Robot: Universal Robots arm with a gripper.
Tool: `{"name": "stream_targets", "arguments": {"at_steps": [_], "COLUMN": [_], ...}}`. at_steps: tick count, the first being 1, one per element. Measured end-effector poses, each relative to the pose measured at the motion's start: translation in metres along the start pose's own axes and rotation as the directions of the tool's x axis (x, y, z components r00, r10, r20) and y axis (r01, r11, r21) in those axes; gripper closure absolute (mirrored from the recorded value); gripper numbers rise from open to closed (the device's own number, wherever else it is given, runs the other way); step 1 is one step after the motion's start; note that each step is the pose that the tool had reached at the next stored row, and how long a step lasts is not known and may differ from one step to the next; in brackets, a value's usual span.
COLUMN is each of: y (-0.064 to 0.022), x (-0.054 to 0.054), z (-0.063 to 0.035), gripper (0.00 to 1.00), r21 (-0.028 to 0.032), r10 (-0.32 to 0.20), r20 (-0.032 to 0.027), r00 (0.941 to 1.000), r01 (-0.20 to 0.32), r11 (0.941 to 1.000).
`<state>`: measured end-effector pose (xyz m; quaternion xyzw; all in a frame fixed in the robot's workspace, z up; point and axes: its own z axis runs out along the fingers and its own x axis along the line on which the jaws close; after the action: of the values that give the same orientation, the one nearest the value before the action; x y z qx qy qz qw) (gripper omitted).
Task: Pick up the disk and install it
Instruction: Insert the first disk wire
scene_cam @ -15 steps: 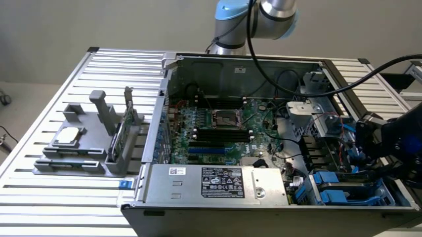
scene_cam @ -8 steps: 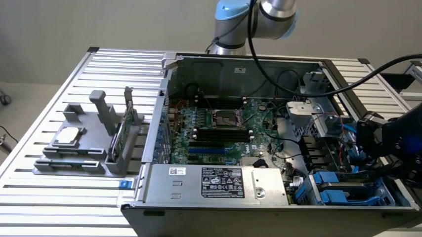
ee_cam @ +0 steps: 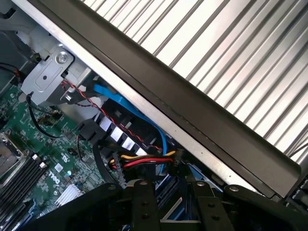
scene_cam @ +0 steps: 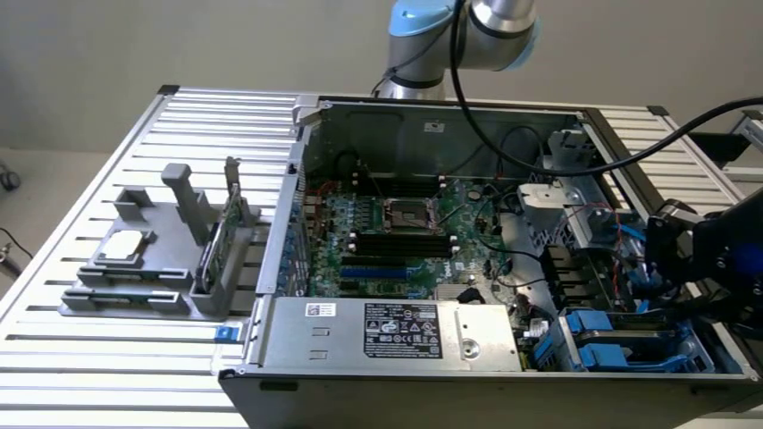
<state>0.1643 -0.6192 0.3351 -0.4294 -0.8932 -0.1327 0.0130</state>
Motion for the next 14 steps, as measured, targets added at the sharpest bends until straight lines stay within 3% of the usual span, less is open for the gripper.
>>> {"name": "stream_targets", "arguments": {"at_steps": [3, 5, 6, 7, 8, 11, 14], "y": [0.0005, 0.0008, 0.0009, 0.0010, 0.0011, 0.0012, 0.0011], "x": [-0.0004, -0.0006, -0.0007, -0.0008, -0.0009, -0.0009, -0.0009], "z": [0.0001, 0.0001, 0.0001, 0.0001, 0.0001, 0.0001, 0.0001], "gripper": [0.66, 0.75, 0.75, 0.82, 0.82, 0.82, 0.84], "r21": [0.0022, 0.0040, 0.0050, 0.0061, 0.0072, 0.0136, 0.0205], "r10": [0.003, 0.005, 0.006, 0.007, 0.008, 0.013, 0.019], "r20": [-0.0081, -0.0138, -0.0167, -0.0196, -0.0227, -0.0327, -0.0466], "r00": [1.0000, 0.9999, 0.9998, 0.9998, 0.9997, 0.9994, 0.9987], "r01": [-0.003, -0.005, -0.006, -0.007, -0.008, -0.013, -0.018], "r11": [1.0000, 1.0000, 1.0000, 1.0000, 0.9999, 0.9998, 0.9996]}}
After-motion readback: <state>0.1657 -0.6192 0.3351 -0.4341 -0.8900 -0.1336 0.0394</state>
